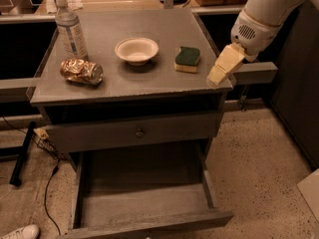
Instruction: Place sponge into middle drawer
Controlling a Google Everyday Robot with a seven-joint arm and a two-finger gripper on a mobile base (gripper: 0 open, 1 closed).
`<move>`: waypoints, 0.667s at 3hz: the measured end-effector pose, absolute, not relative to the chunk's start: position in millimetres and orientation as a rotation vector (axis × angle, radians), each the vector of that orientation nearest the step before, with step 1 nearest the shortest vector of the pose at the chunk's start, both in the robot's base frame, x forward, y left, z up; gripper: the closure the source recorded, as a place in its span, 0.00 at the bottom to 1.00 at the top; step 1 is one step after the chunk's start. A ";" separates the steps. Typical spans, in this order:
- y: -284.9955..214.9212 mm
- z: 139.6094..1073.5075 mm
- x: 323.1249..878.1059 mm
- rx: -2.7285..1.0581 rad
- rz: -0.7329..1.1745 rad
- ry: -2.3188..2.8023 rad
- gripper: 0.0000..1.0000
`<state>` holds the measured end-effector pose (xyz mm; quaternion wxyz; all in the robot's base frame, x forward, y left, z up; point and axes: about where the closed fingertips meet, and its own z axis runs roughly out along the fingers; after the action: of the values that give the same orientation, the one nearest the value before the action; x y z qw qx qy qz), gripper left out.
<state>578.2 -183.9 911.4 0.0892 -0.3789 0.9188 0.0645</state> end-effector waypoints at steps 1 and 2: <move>-179.1 911.4 587.5 -1.087 0.227 2.725 0.00; -167.8 914.4 604.7 -0.982 0.327 2.763 0.00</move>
Offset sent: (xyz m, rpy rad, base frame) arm 0.0399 0.0221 0.0260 0.1736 0.1224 -0.1928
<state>604.7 -167.8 914.4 0.0955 -0.3313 0.9322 0.1103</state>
